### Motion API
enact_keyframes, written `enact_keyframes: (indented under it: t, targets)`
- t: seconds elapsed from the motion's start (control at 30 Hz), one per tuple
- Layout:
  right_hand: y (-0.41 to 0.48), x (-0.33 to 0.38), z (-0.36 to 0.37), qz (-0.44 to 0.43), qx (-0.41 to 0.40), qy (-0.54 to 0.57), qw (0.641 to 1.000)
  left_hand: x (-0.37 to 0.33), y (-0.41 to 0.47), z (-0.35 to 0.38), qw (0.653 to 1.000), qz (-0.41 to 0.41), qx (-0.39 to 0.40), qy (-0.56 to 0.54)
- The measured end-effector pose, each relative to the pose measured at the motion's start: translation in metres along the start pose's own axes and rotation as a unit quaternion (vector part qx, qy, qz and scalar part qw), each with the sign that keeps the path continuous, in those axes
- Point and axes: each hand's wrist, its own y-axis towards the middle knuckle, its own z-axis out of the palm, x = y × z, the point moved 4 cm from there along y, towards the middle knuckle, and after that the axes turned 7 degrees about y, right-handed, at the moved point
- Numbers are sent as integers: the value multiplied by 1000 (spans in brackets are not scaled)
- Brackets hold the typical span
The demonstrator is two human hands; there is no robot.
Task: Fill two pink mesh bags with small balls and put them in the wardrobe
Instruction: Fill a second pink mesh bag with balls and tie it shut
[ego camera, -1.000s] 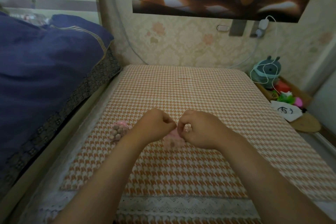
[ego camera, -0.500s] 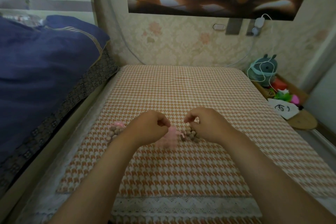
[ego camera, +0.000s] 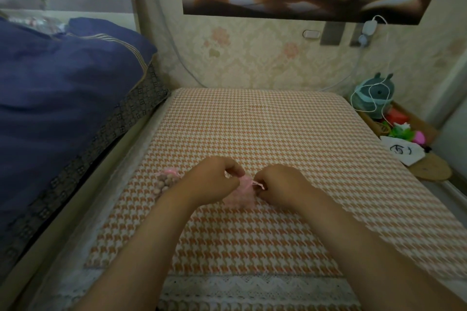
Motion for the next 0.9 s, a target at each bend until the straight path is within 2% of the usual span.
enact_keyframes:
  t: [0.13,0.27,0.33,0.5,0.67,0.77,0.9]
  targets:
    - [-1,-9,-14,28,-41,117,992,2,1,2,1000,-3,4,-9]
    - [-8,-5,-39,19,-136,259,956,-2,1,2,1000,8,9,-7]
    - [-13,3,-47,2,-154,297,942,-4,1,2,1000,11,9,-5]
    - [-25,24,-52,-59,-147,280,947,-2,1,6,1000,-1,14,-27]
    - [-24,28,-46,-86,-127,181,971,-3,0,6,1000,6,4,-29]
    - [-20,27,-43,-73,-117,154,978,0,1,5,999,-2,6,-32]
    - [-17,21,-32,-51,-45,127,990,2,2,3,1000,-7,-2,-24]
